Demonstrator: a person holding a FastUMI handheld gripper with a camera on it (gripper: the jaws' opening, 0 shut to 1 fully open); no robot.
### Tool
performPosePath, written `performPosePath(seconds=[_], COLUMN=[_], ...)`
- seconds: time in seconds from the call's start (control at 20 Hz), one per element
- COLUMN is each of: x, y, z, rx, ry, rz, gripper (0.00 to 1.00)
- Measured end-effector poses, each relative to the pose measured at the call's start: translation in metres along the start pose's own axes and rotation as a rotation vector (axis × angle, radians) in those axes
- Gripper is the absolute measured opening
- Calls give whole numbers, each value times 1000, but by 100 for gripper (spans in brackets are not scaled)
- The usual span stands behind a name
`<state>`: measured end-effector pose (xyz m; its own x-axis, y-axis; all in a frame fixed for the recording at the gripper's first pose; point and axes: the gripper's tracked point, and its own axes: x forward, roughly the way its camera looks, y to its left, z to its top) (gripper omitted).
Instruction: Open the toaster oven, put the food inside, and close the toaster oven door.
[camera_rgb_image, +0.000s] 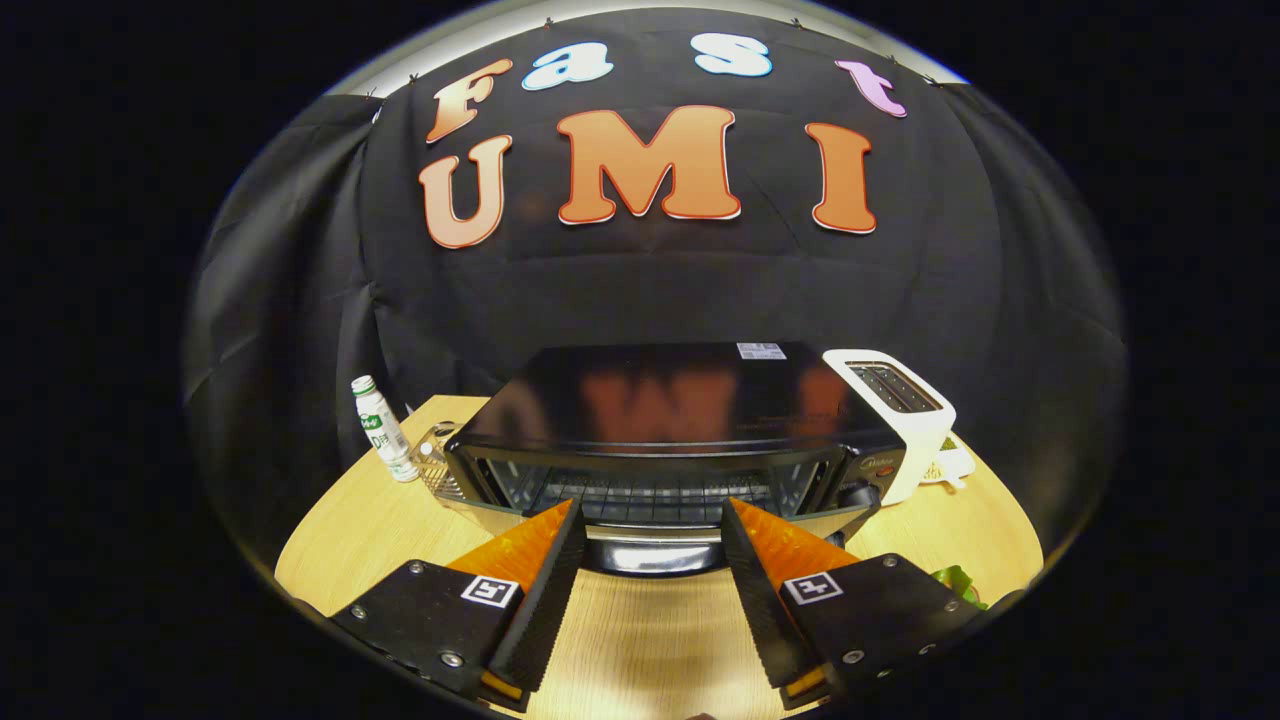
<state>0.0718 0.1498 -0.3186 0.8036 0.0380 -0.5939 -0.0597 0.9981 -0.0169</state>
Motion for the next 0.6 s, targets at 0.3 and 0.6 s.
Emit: performPosePath(seconds=[0.3, 0.6], x=[-32, -47], y=[2, 3], z=[-40, -76], rx=[-47, -104], ry=[42, 53], rz=[51, 36], gripper=[81, 81])
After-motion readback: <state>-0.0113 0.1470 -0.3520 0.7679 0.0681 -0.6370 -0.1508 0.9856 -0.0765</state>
